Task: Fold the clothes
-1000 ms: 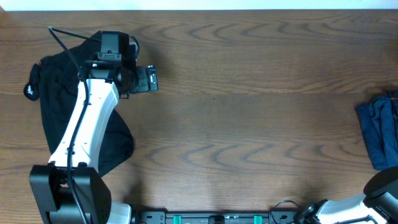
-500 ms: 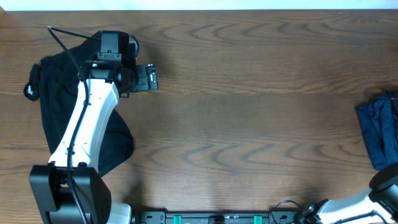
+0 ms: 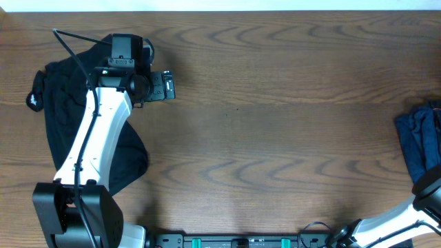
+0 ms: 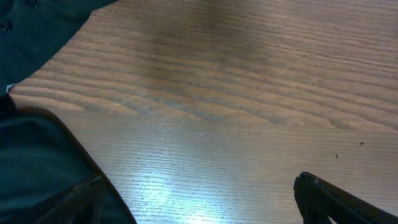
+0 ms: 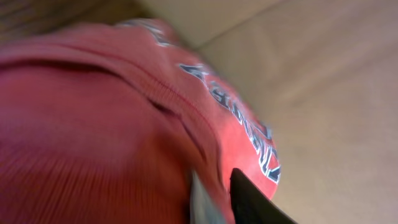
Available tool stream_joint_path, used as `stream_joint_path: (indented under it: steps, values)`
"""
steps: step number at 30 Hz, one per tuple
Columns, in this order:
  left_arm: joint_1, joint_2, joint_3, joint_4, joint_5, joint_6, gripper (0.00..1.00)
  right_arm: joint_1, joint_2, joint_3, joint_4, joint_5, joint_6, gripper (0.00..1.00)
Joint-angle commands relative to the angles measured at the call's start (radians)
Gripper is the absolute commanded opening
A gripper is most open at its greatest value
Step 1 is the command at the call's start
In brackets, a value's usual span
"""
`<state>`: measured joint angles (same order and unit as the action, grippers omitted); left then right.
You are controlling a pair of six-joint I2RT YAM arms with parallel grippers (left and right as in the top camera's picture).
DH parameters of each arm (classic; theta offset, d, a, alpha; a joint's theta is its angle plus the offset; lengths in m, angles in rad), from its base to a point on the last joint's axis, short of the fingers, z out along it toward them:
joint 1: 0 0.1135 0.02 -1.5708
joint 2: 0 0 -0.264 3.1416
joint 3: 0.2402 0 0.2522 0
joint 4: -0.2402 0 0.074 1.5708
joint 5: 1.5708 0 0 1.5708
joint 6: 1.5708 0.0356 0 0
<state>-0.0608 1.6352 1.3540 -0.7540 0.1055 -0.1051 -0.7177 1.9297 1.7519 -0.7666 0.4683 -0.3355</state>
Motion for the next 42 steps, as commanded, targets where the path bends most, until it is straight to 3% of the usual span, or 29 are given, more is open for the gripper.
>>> stream_joint_path:
  steps: [1, 6, 11, 15, 22, 26, 29, 31, 33, 38, 42]
  values:
    - [0.003, 0.011, -0.009, 0.004, 0.006, -0.005, 0.98, 0.037, -0.016, 0.019, -0.062, -0.115, -0.002, 0.36]
    - [0.003, 0.011, -0.009, 0.008, 0.006, -0.005, 0.98, 0.064, -0.016, 0.019, -0.204, -0.272, 0.052, 0.24]
    - [0.003, 0.011, -0.009, 0.008, 0.006, -0.005, 0.98, 0.072, -0.016, 0.019, -0.331, -0.494, 0.167, 0.27]
    - [0.003, 0.011, -0.009, 0.007, 0.007, -0.005, 0.98, 0.101, -0.017, 0.019, -0.460, -0.637, 0.165, 0.26]
    - [0.003, 0.011, -0.009, 0.007, 0.006, -0.005, 0.98, 0.220, -0.081, 0.019, -0.590, -0.686, 0.128, 0.28]
    - [0.003, 0.011, -0.009, -0.008, 0.006, -0.005, 0.98, 0.319, -0.173, 0.019, -0.597, -0.648, 0.134, 0.36]
    - [0.003, 0.011, -0.009, -0.016, 0.006, -0.005, 0.98, 0.346, -0.245, 0.019, -0.590, -0.531, 0.275, 0.47]
    - [0.003, 0.011, -0.009, -0.016, 0.006, -0.005, 0.98, 0.337, -0.282, 0.019, -0.587, -0.452, 0.360, 0.61]
    - [0.004, 0.011, -0.009, -0.016, 0.006, -0.005, 0.98, 0.316, -0.309, 0.019, -0.587, -0.385, 0.428, 0.99]
    - [0.003, 0.011, -0.009, -0.016, 0.006, -0.005, 0.98, 0.173, -0.335, 0.019, -0.599, -0.325, 0.496, 0.99]
    - [0.003, 0.011, -0.009, -0.016, 0.007, -0.005, 0.98, -0.014, -0.325, 0.015, -0.594, -0.411, 0.526, 0.99]
